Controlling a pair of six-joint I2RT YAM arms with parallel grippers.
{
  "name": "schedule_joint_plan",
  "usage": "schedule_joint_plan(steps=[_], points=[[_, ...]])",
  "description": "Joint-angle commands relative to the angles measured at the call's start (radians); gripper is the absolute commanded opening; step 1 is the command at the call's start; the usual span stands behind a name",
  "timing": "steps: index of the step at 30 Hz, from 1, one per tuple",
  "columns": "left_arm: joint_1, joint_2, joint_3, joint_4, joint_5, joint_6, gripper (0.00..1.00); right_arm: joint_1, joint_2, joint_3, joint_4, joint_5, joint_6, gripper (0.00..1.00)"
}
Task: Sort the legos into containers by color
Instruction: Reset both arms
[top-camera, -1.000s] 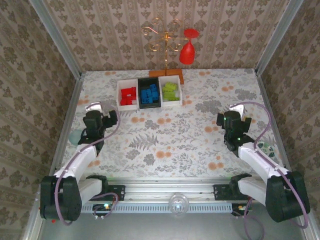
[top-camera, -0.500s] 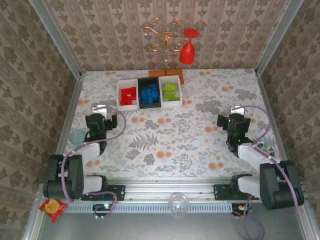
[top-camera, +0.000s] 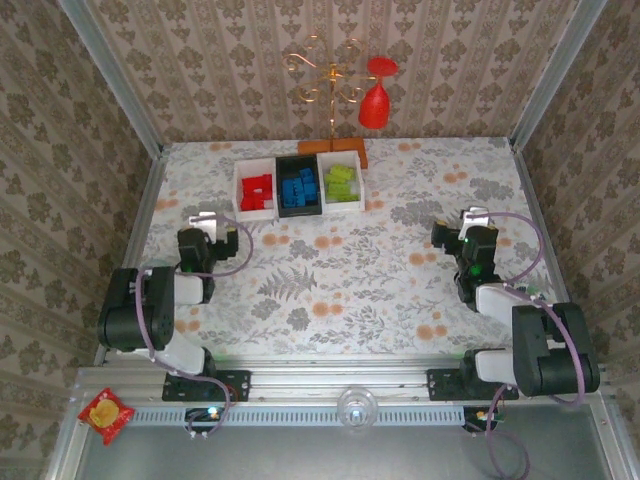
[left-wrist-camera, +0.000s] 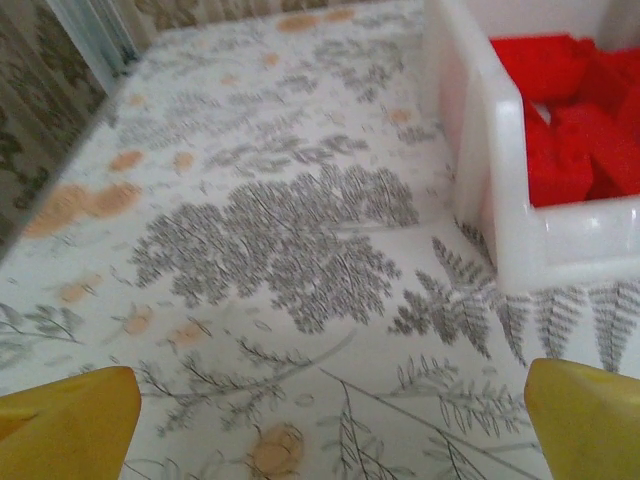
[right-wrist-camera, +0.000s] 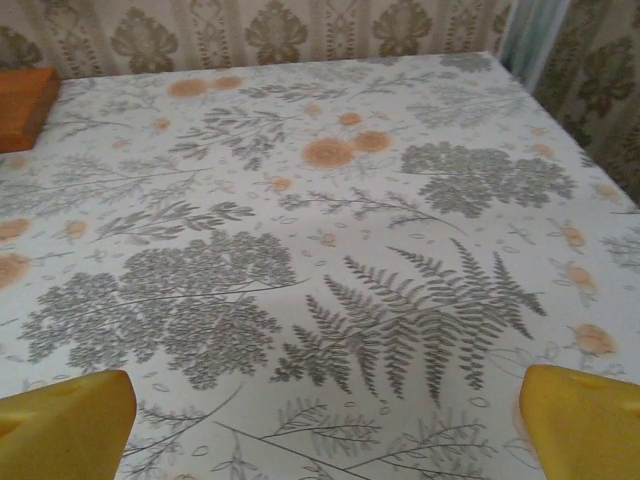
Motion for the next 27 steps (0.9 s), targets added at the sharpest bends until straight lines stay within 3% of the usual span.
schedule_joint_plan(steps=[1, 6, 9, 27], points=[[0.013, -0.007, 0.014, 0.046, 0.052, -0.007, 1.00, -0.003, 0.022, -0.016, 0.129, -0.092, 0.008, 1.00], [0.013, -0.003, 0.014, 0.055, 0.047, -0.001, 1.00, -0.013, 0.233, -0.038, 0.369, -0.136, 0.020, 1.00], [0.010, -0.002, 0.010, 0.061, 0.040, 0.001, 1.00, -0.013, 0.219, 0.034, 0.210, -0.142, 0.016, 1.00], [0.005, -0.002, 0.011, 0.061, 0.033, 0.005, 1.00, 0.026, 0.230, 0.057, 0.181, -0.091, -0.018, 1.00]])
